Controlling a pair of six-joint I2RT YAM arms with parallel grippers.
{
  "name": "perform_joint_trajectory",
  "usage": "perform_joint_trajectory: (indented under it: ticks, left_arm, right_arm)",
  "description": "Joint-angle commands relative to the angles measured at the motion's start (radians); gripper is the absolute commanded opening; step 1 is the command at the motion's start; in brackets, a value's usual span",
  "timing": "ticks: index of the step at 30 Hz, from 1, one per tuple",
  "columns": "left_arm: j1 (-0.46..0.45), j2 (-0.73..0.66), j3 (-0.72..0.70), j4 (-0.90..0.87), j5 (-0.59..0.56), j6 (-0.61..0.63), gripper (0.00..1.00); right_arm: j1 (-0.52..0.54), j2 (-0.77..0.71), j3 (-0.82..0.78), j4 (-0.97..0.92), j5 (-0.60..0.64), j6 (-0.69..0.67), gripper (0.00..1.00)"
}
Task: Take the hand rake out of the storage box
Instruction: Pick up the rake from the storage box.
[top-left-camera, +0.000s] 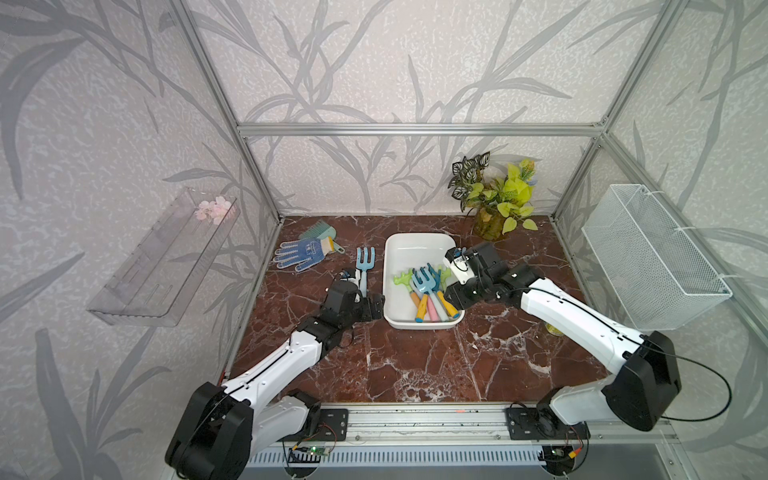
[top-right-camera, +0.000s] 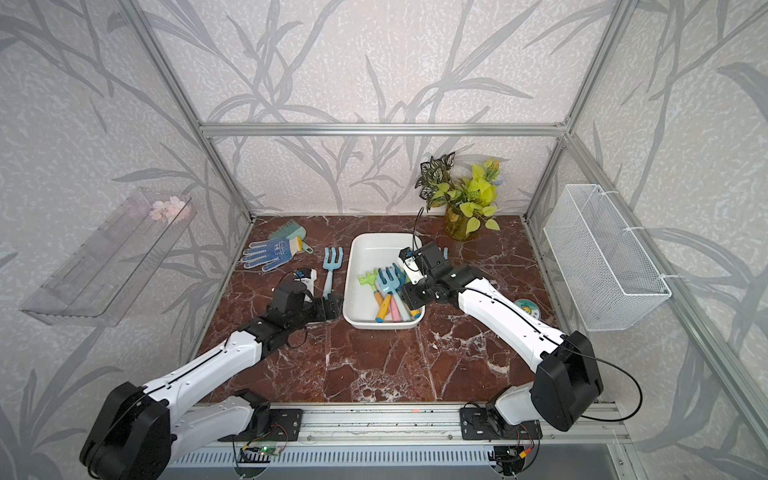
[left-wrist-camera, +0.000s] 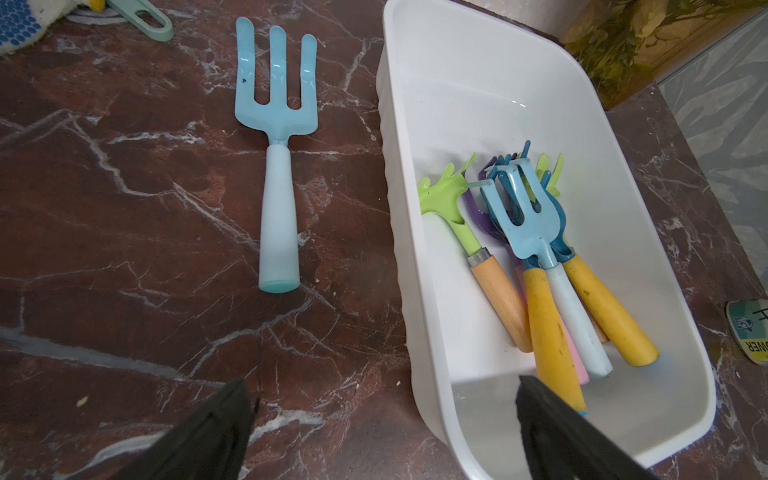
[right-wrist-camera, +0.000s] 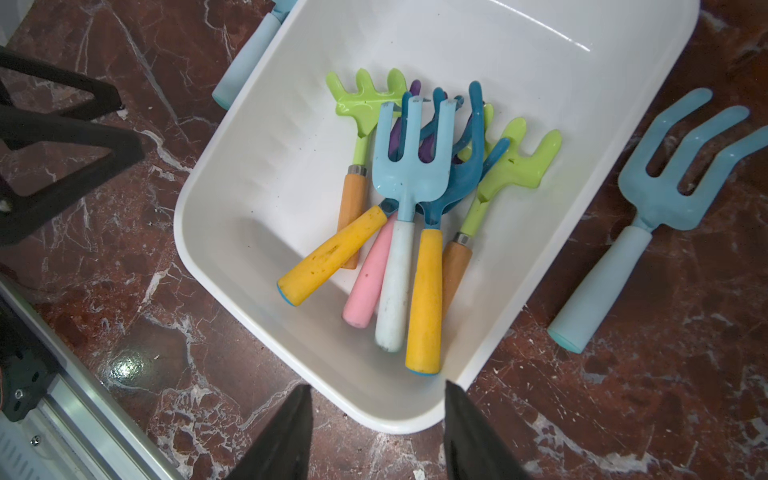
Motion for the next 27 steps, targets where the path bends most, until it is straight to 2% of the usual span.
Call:
perform_joint_trajectory:
  ticks: [1,8,15,20,27]
  left_arm:
    - [-0.001,-0.028,-0.013,0.017,-0.014,0.004,1.00]
    - [0.001,-0.022,-0.012,0.021,-0.016,0.002,1.00]
    - [0.001,-0.024,-0.015,0.022,-0.015,0.004,1.00]
    - [0.000,-0.023,-0.013,0.023,-0.014,0.003,1.00]
    - [0.001,-0.027,-0.016,0.024,-0.014,0.004,1.00]
  right_arm:
    - [0.020,0.048,-0.008,-0.018,0.024,0.004,0.50]
    - [0.049,0.165,0.023,-0.016,0.032,0.023,0.50]
    - [0.073,0.291,0.076,-0.014,0.038,0.031,0.60]
    - [0.073,0.350,0.094,0.015,0.017,0.044,0.59]
    - [0.071,0.437,0.155,0.007,0.048,0.057,0.58]
